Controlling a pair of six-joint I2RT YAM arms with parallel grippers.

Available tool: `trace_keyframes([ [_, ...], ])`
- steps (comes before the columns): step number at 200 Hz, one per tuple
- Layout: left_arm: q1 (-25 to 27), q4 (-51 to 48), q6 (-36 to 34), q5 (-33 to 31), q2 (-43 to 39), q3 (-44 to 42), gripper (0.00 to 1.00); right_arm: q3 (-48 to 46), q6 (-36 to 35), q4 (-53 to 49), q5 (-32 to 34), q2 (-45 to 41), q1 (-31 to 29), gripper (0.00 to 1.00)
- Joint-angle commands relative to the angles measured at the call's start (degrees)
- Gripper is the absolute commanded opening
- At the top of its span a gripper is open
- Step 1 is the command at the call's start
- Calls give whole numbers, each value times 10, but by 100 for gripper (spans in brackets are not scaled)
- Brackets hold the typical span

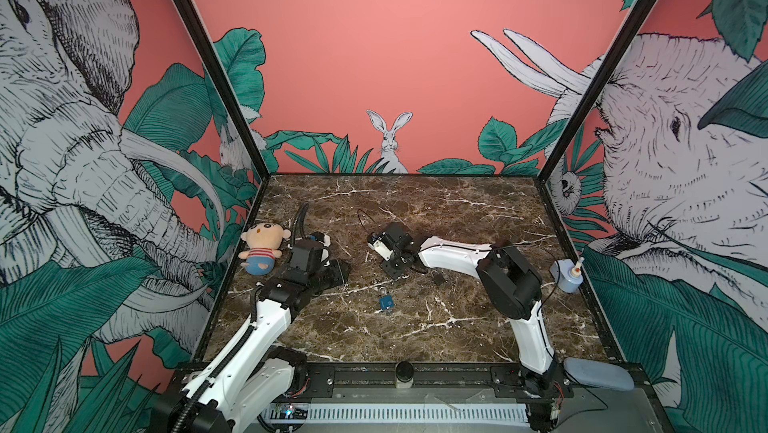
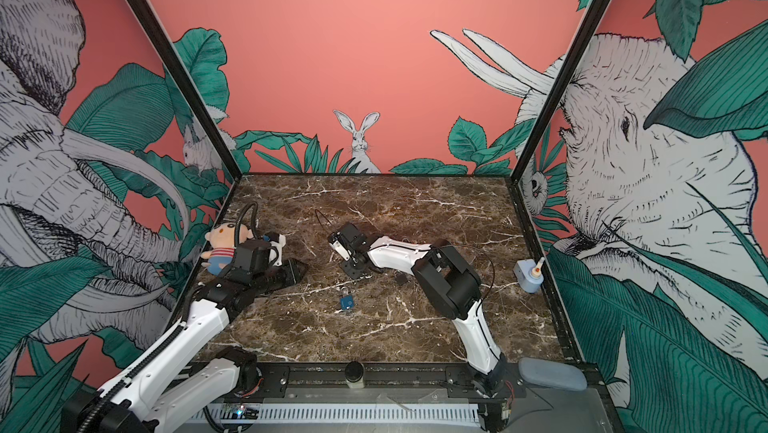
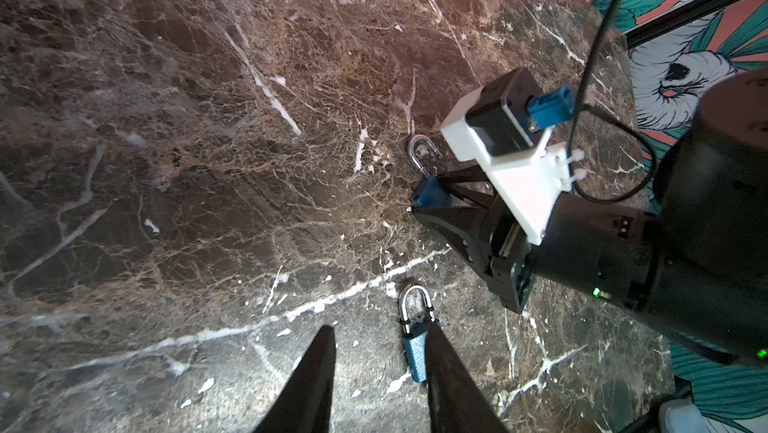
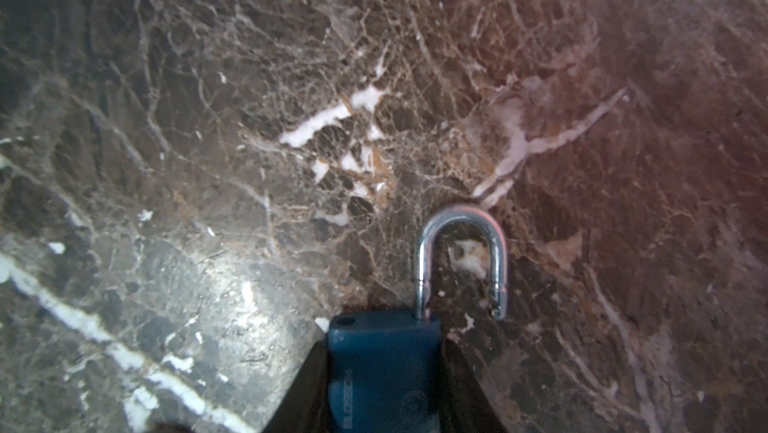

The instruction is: Lock with the key

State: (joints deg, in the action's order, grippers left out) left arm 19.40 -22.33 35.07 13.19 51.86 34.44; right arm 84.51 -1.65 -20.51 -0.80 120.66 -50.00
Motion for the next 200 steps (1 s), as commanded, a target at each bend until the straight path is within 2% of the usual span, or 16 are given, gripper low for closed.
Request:
trace_keyframes([
  [1, -4, 12, -5, 17, -4, 0, 38, -12, 6, 10, 8, -20, -5, 15],
  [59, -4, 26, -16, 48, 3, 13, 38, -40, 9, 7, -7, -104, -4, 12],
  [148, -3, 123, 10, 134, 48, 22, 35, -86, 11, -18, -64, -227, -7, 11],
  [200, 31, 165, 2, 149, 78, 42, 36, -111, 14, -26, -66, -266, -20, 10],
])
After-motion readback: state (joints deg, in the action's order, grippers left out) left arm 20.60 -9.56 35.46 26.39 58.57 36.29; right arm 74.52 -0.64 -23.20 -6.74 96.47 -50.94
